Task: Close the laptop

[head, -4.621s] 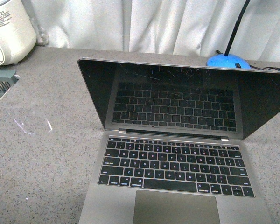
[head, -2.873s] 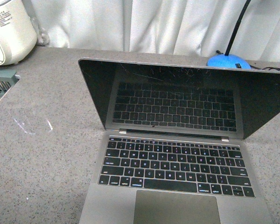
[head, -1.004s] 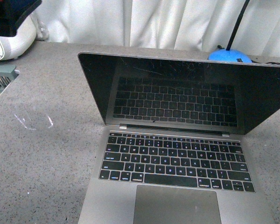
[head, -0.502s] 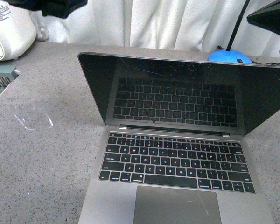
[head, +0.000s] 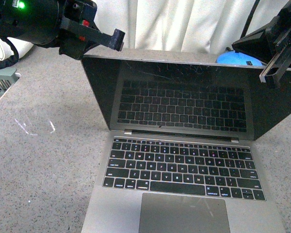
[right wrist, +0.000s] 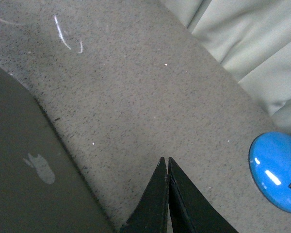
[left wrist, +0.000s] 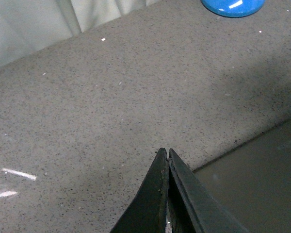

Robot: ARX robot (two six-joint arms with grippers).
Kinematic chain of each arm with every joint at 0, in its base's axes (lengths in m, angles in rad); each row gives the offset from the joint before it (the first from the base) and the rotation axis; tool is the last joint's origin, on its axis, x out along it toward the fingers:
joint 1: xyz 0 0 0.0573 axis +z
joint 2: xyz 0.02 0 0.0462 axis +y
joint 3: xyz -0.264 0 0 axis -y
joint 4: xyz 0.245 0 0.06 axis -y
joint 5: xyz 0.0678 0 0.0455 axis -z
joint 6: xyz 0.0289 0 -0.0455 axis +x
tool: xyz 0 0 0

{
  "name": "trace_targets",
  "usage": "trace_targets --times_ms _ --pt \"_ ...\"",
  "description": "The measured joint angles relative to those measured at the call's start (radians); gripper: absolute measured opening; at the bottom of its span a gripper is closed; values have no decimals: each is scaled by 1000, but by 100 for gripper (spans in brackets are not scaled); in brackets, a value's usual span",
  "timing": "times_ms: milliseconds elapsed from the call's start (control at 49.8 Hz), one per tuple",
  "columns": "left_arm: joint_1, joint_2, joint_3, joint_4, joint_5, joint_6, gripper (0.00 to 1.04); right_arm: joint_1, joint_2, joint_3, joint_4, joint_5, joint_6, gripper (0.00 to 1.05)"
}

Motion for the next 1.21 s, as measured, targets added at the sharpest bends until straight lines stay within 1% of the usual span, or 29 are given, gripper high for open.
trace_targets --times_ms 281,402,583,783,964,1045,1145,1205 --pt "-79 -40 -33 -116 67 41 4 3 -57 -114 -22 5 68 1" --pt "-127 -71 -77 -191 112 61 4 2 -74 -169 -59 22 108 1" --pt "-167 -87 -129 -283 167 103 4 -2 -77 -218 -143 19 169 1" --pt "-203 -92 -194 -349 194 163 4 -4 -69 -259 -254 6 222 1" --pt "-209 -97 -210 -362 199 185 4 6 -60 -292 -300 0 222 1" --pt "-209 -103 -215 -386 203 196 4 12 -60 -296 -325 -2 223 1" --pt "-212 -115 -221 -447 232 212 4 17 -62 -296 -364 -8 223 1" --pt "-214 -120 -230 -451 225 219 4 21 -63 -298 -363 3 222 1"
